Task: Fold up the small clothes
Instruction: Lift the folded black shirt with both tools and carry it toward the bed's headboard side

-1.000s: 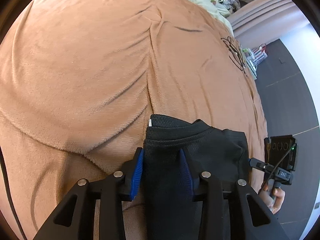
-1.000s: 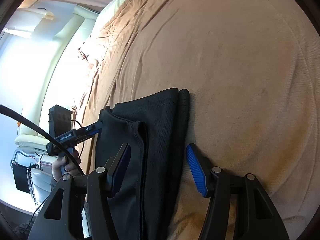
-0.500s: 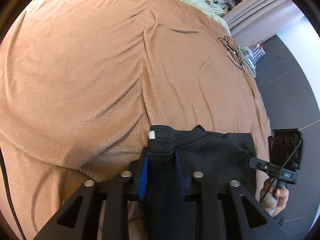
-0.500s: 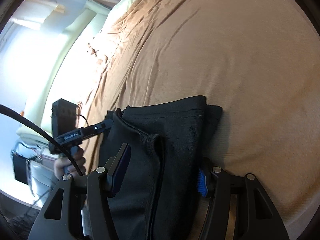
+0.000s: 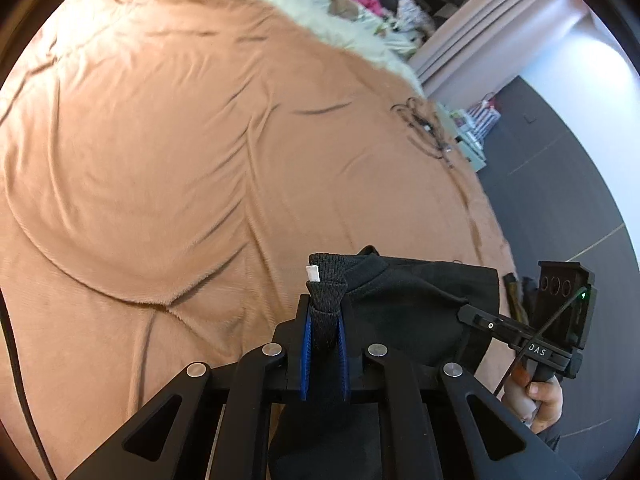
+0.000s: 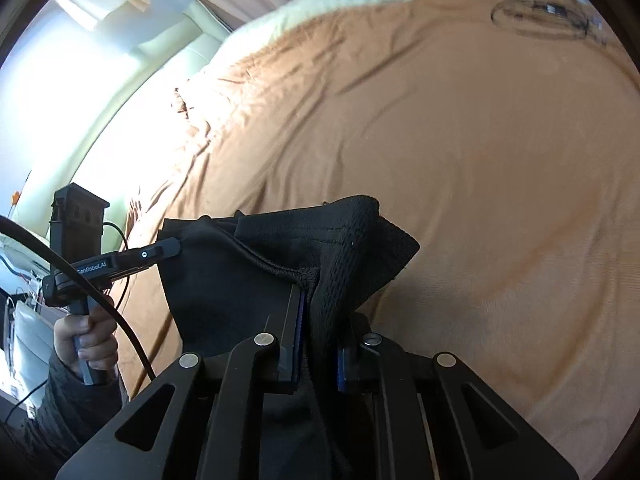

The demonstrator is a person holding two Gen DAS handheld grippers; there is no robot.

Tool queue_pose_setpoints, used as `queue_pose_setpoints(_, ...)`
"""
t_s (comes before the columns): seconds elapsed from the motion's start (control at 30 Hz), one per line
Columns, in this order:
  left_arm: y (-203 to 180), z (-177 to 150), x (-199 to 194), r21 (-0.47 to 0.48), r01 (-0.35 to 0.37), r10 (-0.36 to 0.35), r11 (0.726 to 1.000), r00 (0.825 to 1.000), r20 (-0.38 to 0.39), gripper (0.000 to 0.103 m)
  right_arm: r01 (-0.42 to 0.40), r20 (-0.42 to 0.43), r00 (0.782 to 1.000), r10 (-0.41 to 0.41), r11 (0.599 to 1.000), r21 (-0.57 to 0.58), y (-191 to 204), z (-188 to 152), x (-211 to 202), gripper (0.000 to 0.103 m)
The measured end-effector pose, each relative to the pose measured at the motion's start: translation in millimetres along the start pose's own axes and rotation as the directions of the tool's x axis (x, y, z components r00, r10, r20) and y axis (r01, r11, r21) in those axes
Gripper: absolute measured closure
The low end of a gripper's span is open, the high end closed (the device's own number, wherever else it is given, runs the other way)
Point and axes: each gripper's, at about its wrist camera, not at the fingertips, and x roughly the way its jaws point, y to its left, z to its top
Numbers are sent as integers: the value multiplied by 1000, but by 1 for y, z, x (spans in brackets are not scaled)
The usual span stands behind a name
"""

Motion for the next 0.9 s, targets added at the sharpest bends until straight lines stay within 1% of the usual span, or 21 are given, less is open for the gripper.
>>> queue_pose_setpoints(0.1,-9,-1,-23,18,25,-25,1000,999,30,91,16,50,999,-15,1000,-27,25,-12,-26,94)
queue_pose_setpoints(0.2,-16,-2,-46,31,43,-44,999,997,61,91,32,82,996,-28,998,-51,44,-23,-48,95)
queue_pose_setpoints(0.27,-21,-4,-62,39,49,-52,998,995,87,91,38,108,994,-30,997,-73,64,-30,-63,95)
queue_pose_setpoints(0.47,-30,-8,-120,61,63,-72,996,983,169,91,44,176,984,-18,989,-143,114,-56,-113,95)
queue_pose_setpoints(0.6,-32,-11,-161,74,63,-78,995,971,228,91,42,211,977,-1,981,-191,148,-72,-137,95)
queue_pose_setpoints(0.67,-32,-14,-180,76,61,-79,995,964,255,91,40,227,974,9,977,-211,158,-80,-149,95)
queue_pose_setpoints(0.7,-31,-15,-191,77,59,-78,995,959,272,91,37,233,972,15,975,-219,161,-88,-158,95)
queue_pose_setpoints(0.8,-28,-19,-223,76,51,-73,996,944,322,91,32,253,967,35,966,-256,188,-102,-173,95)
queue_pose_setpoints(0.9,-22,-25,-253,72,40,-64,997,926,372,91,28,264,963,51,957,-287,204,-109,-175,95)
